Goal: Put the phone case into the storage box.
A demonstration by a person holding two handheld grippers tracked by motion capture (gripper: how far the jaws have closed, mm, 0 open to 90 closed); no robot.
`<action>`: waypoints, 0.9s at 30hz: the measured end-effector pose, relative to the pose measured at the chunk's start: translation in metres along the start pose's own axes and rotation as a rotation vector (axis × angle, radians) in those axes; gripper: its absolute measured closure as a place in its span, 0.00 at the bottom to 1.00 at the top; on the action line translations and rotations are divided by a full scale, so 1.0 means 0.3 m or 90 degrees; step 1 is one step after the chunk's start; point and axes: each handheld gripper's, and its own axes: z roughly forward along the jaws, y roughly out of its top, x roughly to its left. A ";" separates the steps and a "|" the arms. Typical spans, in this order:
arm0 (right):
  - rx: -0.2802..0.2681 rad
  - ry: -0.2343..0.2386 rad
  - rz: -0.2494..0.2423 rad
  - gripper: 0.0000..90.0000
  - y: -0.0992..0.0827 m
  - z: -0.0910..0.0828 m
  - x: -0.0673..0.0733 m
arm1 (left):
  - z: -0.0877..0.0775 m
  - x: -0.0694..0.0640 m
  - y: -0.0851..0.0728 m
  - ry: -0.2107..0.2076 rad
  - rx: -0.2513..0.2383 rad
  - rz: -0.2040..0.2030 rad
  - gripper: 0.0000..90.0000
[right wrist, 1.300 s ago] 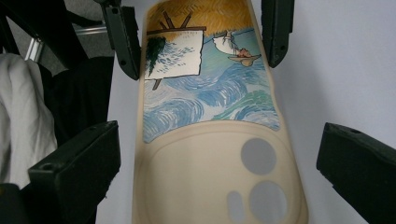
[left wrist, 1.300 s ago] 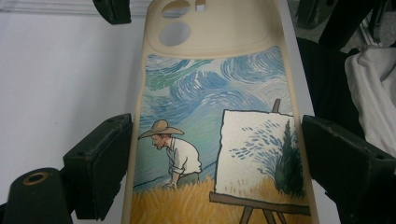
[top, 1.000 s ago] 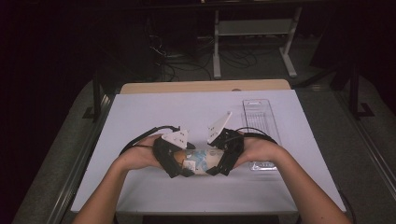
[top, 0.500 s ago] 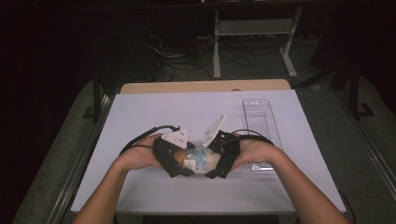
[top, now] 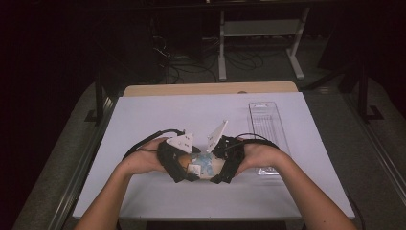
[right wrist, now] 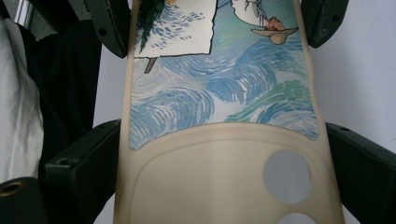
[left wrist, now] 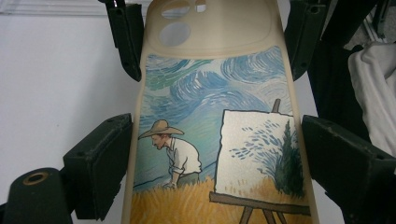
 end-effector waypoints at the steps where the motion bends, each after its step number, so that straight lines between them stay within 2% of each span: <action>1: 0.002 0.001 0.001 0.06 0.000 0.000 0.001 | 0.000 0.000 0.000 -0.001 0.000 0.001 0.13; 13: 0.009 0.001 -0.009 0.09 -0.002 0.001 0.002 | 0.003 -0.001 -0.001 -0.003 0.001 0.001 0.13; 23: 0.008 -0.013 -0.012 0.10 -0.002 0.003 0.006 | 0.009 0.006 -0.010 -0.005 -0.001 0.008 0.12; 27: 0.006 -0.017 -0.012 0.10 -0.002 0.003 0.005 | 0.011 0.002 -0.015 0.011 -0.001 0.019 0.12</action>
